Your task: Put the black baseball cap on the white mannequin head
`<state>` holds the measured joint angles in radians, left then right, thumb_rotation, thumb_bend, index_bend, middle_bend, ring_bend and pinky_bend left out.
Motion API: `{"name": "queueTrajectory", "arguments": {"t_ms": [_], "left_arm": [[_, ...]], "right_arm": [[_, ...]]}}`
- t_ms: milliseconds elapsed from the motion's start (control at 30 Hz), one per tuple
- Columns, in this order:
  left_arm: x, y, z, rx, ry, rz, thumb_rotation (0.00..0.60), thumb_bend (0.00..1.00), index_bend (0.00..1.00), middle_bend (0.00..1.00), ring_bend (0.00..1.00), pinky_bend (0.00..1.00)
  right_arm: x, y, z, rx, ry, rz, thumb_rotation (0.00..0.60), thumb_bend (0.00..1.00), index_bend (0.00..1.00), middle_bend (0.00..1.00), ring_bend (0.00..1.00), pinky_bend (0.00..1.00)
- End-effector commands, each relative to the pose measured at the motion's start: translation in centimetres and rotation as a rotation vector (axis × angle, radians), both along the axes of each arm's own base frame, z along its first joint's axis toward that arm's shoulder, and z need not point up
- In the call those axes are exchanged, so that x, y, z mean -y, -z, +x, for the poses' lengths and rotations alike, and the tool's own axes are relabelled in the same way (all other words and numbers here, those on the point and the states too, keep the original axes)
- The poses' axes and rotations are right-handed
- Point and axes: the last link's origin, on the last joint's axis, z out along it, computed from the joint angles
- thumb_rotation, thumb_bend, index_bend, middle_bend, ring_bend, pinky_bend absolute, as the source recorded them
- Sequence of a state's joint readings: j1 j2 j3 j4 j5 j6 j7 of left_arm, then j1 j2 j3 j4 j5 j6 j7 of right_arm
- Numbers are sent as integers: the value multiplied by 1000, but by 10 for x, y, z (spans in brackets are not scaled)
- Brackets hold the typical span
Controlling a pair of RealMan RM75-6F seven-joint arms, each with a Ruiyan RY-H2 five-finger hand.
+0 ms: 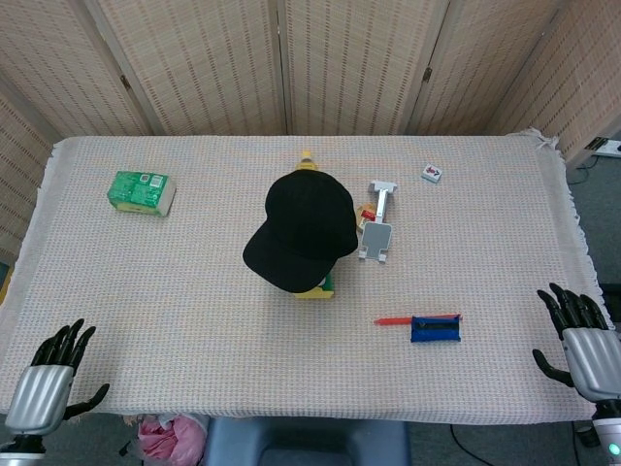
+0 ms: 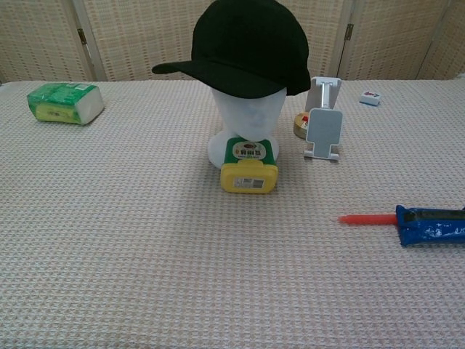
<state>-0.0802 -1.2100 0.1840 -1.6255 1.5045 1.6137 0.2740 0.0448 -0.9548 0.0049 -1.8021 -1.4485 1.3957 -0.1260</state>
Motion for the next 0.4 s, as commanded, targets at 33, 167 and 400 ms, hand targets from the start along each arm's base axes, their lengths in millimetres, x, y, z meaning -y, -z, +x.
{"name": "queueTrajectory", "arguments": {"t_ms": [33, 167, 400], "left_arm": [[4, -7, -6, 8, -20, 29, 492, 260, 0, 0, 0, 163], [6, -14, -10, 22, 0, 88, 510, 260, 0, 0, 0, 163], [10, -18, -12, -1, 37, 120, 593, 260, 0, 0, 0, 163]], "right_arm": [[1, 4, -1, -6, 12, 6, 600, 259, 0, 0, 0, 0], [1, 5, -1, -15, 16, 3, 600, 260, 0, 0, 0, 0], [0, 5, 0, -20, 17, -6, 600, 259, 0, 0, 0, 0]]}}
